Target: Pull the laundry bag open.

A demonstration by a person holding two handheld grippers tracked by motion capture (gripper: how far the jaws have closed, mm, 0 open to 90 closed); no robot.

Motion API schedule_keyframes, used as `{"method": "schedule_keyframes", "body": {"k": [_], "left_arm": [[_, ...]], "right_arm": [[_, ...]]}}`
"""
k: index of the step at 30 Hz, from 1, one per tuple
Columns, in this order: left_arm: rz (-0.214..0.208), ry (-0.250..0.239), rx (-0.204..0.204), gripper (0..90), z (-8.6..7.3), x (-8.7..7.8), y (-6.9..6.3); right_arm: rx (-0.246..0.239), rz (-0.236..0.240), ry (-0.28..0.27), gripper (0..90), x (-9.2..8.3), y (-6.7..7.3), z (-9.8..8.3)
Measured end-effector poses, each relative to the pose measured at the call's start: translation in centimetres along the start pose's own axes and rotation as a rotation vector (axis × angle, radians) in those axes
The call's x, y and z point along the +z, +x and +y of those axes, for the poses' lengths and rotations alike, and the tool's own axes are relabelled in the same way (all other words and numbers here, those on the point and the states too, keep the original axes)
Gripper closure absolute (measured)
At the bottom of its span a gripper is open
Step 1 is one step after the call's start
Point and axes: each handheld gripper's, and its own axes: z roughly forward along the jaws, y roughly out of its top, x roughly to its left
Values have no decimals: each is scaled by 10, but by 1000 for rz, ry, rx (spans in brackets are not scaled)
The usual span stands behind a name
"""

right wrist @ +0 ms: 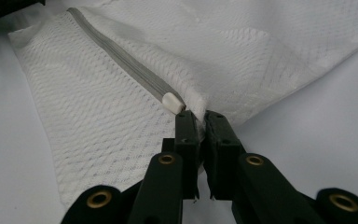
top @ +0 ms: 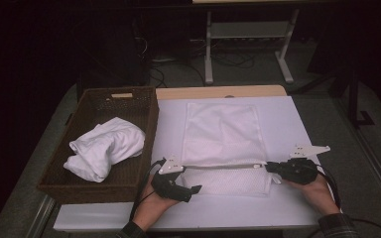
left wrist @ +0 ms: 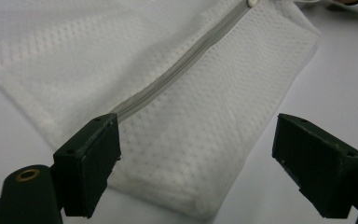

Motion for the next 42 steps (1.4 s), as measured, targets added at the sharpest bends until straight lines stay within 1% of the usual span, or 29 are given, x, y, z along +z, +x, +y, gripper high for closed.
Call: {"method": "schedule_keyframes", "body": {"k": [2, 4, 5, 7, 9, 11, 12, 16, 18, 20, 21, 22, 23, 25, 30, 31, 32, 33, 34, 35, 36, 38, 39, 40, 41, 42], "left_arm": [[-8, 0, 3, 148, 1, 2, -1], [-33, 6, 4, 148, 4, 8, -4], [-40, 4, -1, 148, 5, 10, -4], [-54, 1, 2, 148, 9, 14, -5], [-55, -3, 12, 148, 12, 16, -7], [-55, -3, 12, 148, 12, 16, -7], [-75, -23, 5, 150, 18, 20, -7], [-81, -23, 8, 151, 21, 23, -8], [-100, -24, 11, 152, 25, 28, -9], [-100, -24, 11, 154, 25, 28, -9], [-112, -30, 9, 154, 28, 31, -11], [-112, -30, 9, 159, 28, 31, -11], [-131, -40, 19, 185, 30, 35, -12], [-144, -44, 16, 199, 31, 38, -13], [-159, -44, 24, 241, 33, 45, -15], [-168, -46, 33, 241, 35, 47, -17], [-168, -46, 33, 268, 35, 47, -17], [-168, -46, 33, 268, 35, 47, -17], [-176, -56, 42, 268, 36, 50, -19], [-182, -59, 53, 303, 38, 53, -22], [-187, -61, 53, 320, 39, 54, -23], [-187, -61, 53, 332, 39, 54, -23], [-195, -58, 60, 332, 40, 58, -26], [-195, -58, 60, 363, 40, 58, -26], [-203, -59, 66, 363, 42, 61, -29], [-206, -57, 74, 401, 43, 62, -30]], "right_arm": [[-5, 2, 0, 838, 0, 1, 0], [-17, 13, -1, 839, 0, 5, 1], [-16, 17, -3, 839, 0, 6, 1], [-20, 19, -3, 839, -1, 8, 2], [-31, 23, -7, 839, -2, 11, 3], [-32, 21, -8, 839, -2, 12, 3], [-35, 24, -13, 839, -3, 13, 4], [-39, 31, -20, 839, -4, 15, 5], [-43, 35, -24, 839, -4, 17, 5], [-39, 42, -26, 839, -4, 19, 6], [-39, 42, -26, 839, -4, 19, 6], [-39, 42, -26, 839, -4, 19, 6], [-50, 52, -26, 838, -4, 22, 7], [-51, 56, -27, 838, -3, 23, 7], [-62, 62, -28, 838, -3, 26, 8], [-62, 64, -30, 838, -3, 27, 8], [-62, 64, -30, 838, -3, 27, 8], [-66, 67, -31, 838, -2, 29, 9], [-66, 67, -31, 838, -2, 29, 9], [-67, 74, -30, 838, -2, 30, 9], [-73, 76, -30, 838, -1, 31, 9], [-73, 77, -29, 838, -1, 32, 9], [-73, 77, -29, 838, -1, 32, 9], [-73, 77, -29, 838, -1, 32, 9], [-72, 82, -32, 838, -1, 33, 10], [-74, 84, -39, 838, -1, 35, 11]]}}
